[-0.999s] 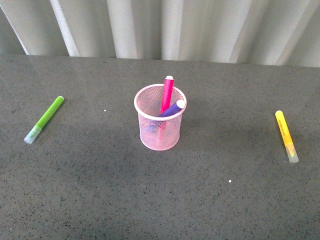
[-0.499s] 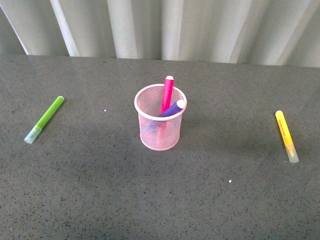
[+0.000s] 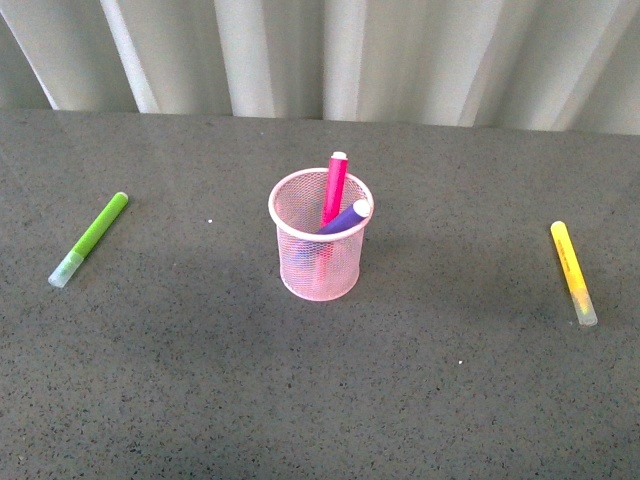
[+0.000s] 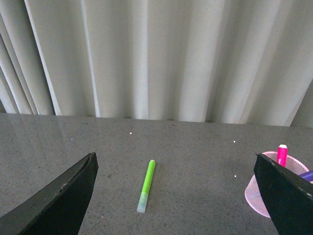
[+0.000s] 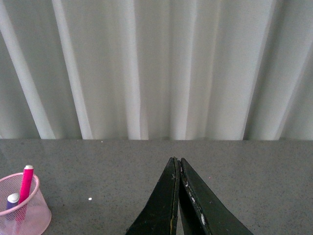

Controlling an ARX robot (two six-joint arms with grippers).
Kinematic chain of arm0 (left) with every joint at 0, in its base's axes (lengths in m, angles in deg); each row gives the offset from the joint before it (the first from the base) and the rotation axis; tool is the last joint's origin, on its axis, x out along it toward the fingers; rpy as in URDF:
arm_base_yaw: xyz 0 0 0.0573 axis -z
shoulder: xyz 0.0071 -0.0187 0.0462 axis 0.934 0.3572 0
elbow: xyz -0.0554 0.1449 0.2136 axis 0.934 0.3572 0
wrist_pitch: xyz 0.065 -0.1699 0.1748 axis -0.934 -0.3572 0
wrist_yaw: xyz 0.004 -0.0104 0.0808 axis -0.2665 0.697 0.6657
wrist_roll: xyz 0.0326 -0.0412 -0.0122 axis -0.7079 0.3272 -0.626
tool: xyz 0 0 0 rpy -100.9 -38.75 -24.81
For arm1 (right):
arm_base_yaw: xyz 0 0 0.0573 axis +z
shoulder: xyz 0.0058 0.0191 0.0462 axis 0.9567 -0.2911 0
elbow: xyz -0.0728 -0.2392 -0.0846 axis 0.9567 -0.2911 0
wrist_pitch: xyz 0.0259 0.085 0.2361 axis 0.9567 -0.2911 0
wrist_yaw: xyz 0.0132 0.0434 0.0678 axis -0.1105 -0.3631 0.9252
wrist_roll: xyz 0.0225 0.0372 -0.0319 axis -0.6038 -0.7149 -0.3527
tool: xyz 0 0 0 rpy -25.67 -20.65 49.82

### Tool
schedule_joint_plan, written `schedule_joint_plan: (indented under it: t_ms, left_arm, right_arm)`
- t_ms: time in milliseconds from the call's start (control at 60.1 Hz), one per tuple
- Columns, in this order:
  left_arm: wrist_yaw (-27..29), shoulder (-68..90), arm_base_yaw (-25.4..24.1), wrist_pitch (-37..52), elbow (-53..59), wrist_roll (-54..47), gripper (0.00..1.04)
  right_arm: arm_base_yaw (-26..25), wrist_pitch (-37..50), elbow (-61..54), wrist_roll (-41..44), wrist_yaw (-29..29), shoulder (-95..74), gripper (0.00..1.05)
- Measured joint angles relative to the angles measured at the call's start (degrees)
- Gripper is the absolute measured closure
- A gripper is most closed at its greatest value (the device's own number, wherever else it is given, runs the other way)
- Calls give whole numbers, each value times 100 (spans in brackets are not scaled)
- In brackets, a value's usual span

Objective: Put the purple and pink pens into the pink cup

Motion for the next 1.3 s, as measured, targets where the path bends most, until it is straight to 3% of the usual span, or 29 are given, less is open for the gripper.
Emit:
schedule_joint_plan:
  t_ms: [333, 416, 982, 1298]
  left_arm:
    - [0, 0, 2, 0, 0, 0, 7]
    - [2, 0, 0, 0, 0, 0, 7]
    - [0, 2, 0, 0, 0, 0, 7]
    - [0, 2, 0, 0, 0, 0, 7]
  right_arm:
    - [0, -498, 0, 0, 0, 498, 101]
    - [0, -1427, 2, -2, 0, 1239, 101]
    - [0, -1478, 2, -2, -2, 1445, 101]
    - [0, -1478, 2, 0, -2, 1445, 24]
